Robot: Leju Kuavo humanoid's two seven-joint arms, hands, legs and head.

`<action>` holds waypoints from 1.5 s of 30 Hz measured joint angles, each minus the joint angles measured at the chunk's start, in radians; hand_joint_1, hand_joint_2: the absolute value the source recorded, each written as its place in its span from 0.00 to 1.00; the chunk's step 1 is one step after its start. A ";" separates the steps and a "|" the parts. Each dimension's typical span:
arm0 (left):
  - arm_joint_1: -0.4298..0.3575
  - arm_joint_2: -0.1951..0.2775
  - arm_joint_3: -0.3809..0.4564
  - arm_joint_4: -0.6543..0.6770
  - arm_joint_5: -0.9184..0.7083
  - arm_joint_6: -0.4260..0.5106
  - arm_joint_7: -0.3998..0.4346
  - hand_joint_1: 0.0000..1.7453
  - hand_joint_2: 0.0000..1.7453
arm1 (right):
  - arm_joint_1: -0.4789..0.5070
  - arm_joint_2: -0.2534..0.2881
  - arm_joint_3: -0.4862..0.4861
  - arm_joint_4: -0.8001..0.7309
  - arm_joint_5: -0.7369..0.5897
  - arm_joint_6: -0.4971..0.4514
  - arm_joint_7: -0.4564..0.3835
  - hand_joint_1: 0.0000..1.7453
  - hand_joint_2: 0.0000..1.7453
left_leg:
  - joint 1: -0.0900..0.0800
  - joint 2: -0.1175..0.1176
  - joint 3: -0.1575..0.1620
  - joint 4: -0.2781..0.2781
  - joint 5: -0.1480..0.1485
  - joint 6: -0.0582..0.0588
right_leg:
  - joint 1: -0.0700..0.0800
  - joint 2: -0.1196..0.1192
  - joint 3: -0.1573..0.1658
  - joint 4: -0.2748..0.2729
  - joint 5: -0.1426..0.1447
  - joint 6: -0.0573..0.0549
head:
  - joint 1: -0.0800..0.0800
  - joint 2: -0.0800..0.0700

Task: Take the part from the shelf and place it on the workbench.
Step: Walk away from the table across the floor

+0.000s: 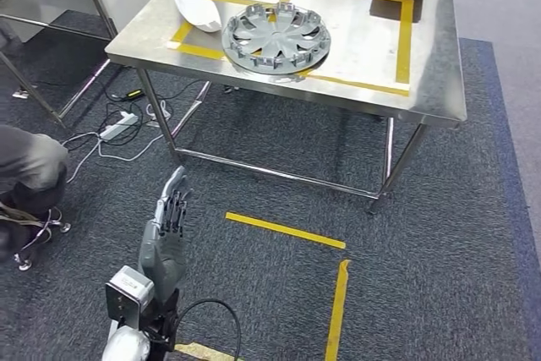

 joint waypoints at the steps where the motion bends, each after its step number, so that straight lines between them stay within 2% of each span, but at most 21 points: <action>1: -0.001 -0.002 0.001 0.000 -0.001 0.000 0.000 0.00 0.00 | 0.000 -0.001 0.000 0.000 0.001 0.008 0.005 0.00 0.00 | -0.001 -0.008 -0.006 0.002 0.008 -0.004 | 0.000 0.016 0.035 -0.055 -0.004 -0.002 | 0.000 0.000; 2: -0.001 -0.003 0.001 0.000 -0.002 0.000 -0.001 0.00 0.00 | 0.000 -0.001 0.000 0.000 0.001 0.017 0.010 0.00 0.00 | -0.001 -0.016 -0.012 0.002 0.017 -0.009 | -0.001 0.024 0.053 -0.085 -0.011 -0.003 | -0.001 0.000; 5: -0.002 -0.006 0.002 0.000 -0.004 0.000 -0.001 0.00 0.00 | 0.001 -0.001 0.000 0.000 0.002 0.041 0.024 0.00 0.00 | -0.001 -0.028 -0.028 0.011 0.025 -0.025 | -0.003 -0.005 0.051 -0.097 -0.003 -0.017 | -0.001 0.000; 7: -0.004 -0.006 0.002 0.000 -0.004 -0.001 -0.001 0.00 0.00 | 0.001 -0.001 0.000 0.000 0.003 0.054 0.030 0.00 0.00 | 0.001 0.002 -0.059 0.085 -0.029 -0.037 | -0.006 -0.033 0.045 -0.100 0.006 -0.031 | -0.007 0.000; 9: -0.007 -0.006 0.002 0.000 -0.005 -0.002 -0.001 0.00 0.00 | 0.002 -0.001 0.000 0.000 0.004 0.061 0.032 0.00 0.00 | 0.005 0.029 -0.111 0.226 -0.107 -0.049 | -0.004 -0.061 0.037 -0.099 0.010 -0.036 | -0.012 0.000; 11: -0.006 -0.005 0.002 0.001 -0.006 -0.002 -0.001 0.00 0.00 | 0.002 -0.001 0.000 0.000 0.005 0.065 0.034 0.00 0.00 | 0.010 0.037 -0.127 0.303 -0.131 -0.055 | -0.003 -0.089 0.030 -0.097 0.013 -0.036 | -0.012 0.000; 13: -0.006 -0.005 0.002 0.002 -0.007 -0.002 -0.001 0.00 0.00 | 0.001 -0.001 0.000 0.000 0.006 0.067 0.034 0.00 0.00 | 0.012 0.048 -0.069 0.226 -0.086 -0.055 | -0.003 -0.116 0.027 -0.094 0.013 -0.034 | -0.012 0.000; 16: -0.008 -0.006 0.002 0.002 -0.010 -0.002 -0.001 0.00 0.00 | -0.001 -0.001 0.000 0.000 0.008 0.069 0.034 0.00 0.00 | 0.004 0.104 0.041 0.036 -0.038 -0.042 | 0.002 -0.146 0.025 -0.091 0.010 -0.024 | -0.011 0.000; 19: -0.009 -0.007 0.002 0.002 -0.013 -0.002 -0.001 0.00 0.00 | -0.004 0.000 0.000 0.001 0.009 0.069 0.034 0.00 0.00 | -0.004 0.102 0.047 0.005 -0.041 -0.019 | 0.006 -0.171 0.026 -0.088 0.009 -0.008 | -0.009 0.000; 22: -0.011 -0.010 0.003 0.001 -0.013 -0.002 -0.002 0.00 0.00 | -0.008 0.000 0.000 0.001 0.009 0.069 0.033 0.00 0.00 | 0.003 0.072 0.041 -0.005 -0.031 0.003 | 0.001 -0.110 -0.010 -0.018 -0.042 0.006 | -0.004 0.000; 24: -0.012 -0.013 0.004 0.001 -0.014 -0.002 -0.002 0.00 0.00 | -0.006 0.000 0.000 0.001 0.009 0.070 0.033 0.00 0.00 | 0.003 0.050 0.036 -0.005 -0.028 0.010 | -0.002 -0.063 -0.079 0.121 -0.104 0.009 | -0.002 0.000; 26: -0.012 -0.014 0.004 0.002 -0.015 -0.002 -0.001 0.00 0.00 | -0.002 -0.001 0.000 0.001 0.009 0.071 0.033 0.00 0.00 | 0.001 0.024 0.033 -0.003 -0.027 0.012 | -0.002 -0.053 -0.132 0.216 -0.121 0.010 | -0.002 0.000; 28: -0.011 -0.013 0.005 0.004 -0.023 0.004 0.010 0.00 0.00 | 0.000 -0.001 0.000 0.001 0.010 0.071 0.033 0.00 0.00 | 0.000 -0.004 0.034 0.000 -0.026 0.011 | -0.002 -0.044 -0.117 0.159 -0.060 0.006 | -0.002 0.000; 30: -0.014 -0.012 0.008 0.016 -0.049 0.020 0.044 0.00 0.00 | 0.001 -0.001 -0.001 0.002 0.011 0.072 0.033 0.00 0.00 | 0.000 -0.031 0.032 0.004 -0.027 0.009 | -0.006 -0.002 -0.062 0.019 0.014 0.000 | -0.002 0.000; 32: -0.020 -0.004 0.022 0.050 -0.082 0.045 0.099 0.00 0.00 | 0.000 -0.001 -0.002 0.002 0.010 0.075 0.033 0.00 0.00 | 0.000 -0.053 0.022 0.009 -0.023 0.000 | -0.009 0.033 -0.025 -0.060 0.032 -0.004 | -0.003 0.000; 35: -0.029 0.017 0.092 0.178 -0.130 0.090 0.226 0.00 0.00 | -0.002 0.001 -0.004 0.003 0.005 0.076 0.038 0.00 0.00 | 0.002 -0.069 0.010 0.009 -0.017 -0.022 | -0.010 0.015 -0.015 -0.072 0.031 -0.013 | -0.004 0.000; 37: -0.046 0.027 0.179 0.336 -0.176 0.130 0.297 0.00 0.00 | -0.001 0.004 -0.005 0.003 0.008 0.077 0.051 0.00 0.00 | -0.001 -0.025 -0.010 0.055 -0.048 -0.034 | -0.013 -0.010 -0.011 -0.080 0.036 -0.025 | -0.011 0.000; 39: -0.072 0.032 0.275 0.534 -0.224 0.168 0.317 0.00 0.00 | 0.002 0.006 -0.006 0.004 0.013 0.077 0.067 0.00 0.00 | 0.003 0.024 -0.065 0.176 -0.112 -0.044 | -0.010 -0.037 -0.010 -0.082 0.036 -0.033 | -0.017 0.000; 41: -0.087 0.036 0.358 0.718 -0.250 0.179 0.323 0.00 0.00 | 0.005 0.006 -0.009 0.004 0.016 0.078 0.077 0.00 0.00 | 0.009 0.034 -0.111 0.280 -0.147 -0.051 | -0.008 -0.064 -0.011 -0.081 0.033 -0.036 | -0.018 0.000; 42: -0.094 0.038 0.394 0.802 -0.254 0.174 0.329 0.00 0.00 | 0.006 0.006 -0.010 0.004 0.018 0.079 0.078 0.00 0.00 | 0.011 0.036 -0.111 0.283 -0.138 -0.053 | -0.008 -0.078 -0.010 -0.080 0.031 -0.036 | -0.018 0.000; 45: -0.110 0.038 0.488 1.028 -0.255 0.145 0.362 0.00 0.75 | 0.004 0.012 -0.012 0.004 0.031 0.086 0.080 0.00 0.00 | 0.009 0.080 -0.024 0.115 -0.053 -0.051 | -0.005 -0.115 -0.005 -0.075 0.021 -0.029 | -0.019 0.000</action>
